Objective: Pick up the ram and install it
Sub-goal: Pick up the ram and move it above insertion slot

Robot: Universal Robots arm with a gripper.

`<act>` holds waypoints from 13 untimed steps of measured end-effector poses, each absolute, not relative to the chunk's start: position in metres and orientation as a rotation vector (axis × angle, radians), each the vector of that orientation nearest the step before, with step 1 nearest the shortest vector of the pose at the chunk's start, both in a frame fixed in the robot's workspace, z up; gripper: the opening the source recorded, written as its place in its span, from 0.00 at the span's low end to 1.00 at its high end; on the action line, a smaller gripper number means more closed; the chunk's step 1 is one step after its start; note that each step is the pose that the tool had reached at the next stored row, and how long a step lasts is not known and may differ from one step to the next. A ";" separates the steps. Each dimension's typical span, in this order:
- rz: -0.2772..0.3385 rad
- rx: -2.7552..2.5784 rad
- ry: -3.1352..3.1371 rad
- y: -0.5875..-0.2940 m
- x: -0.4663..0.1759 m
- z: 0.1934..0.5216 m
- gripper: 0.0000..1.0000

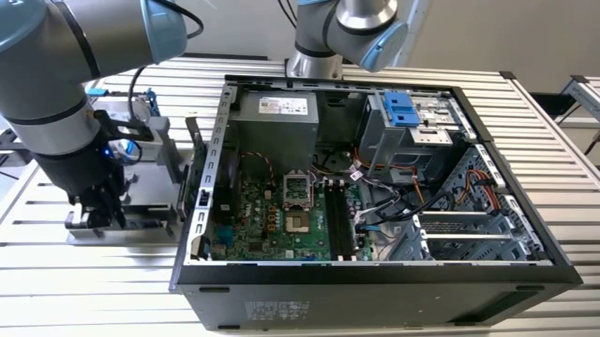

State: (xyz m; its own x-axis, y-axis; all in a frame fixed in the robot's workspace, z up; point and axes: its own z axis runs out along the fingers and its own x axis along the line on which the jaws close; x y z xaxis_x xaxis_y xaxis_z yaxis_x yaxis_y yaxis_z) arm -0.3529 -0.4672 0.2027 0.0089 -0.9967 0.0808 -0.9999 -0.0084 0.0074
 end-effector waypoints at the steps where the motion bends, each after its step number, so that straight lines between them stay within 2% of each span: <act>1: 0.080 2.186 -2.167 -0.467 -0.353 0.204 0.00; 13: 0.080 2.186 -2.167 -0.467 -0.353 0.217 0.00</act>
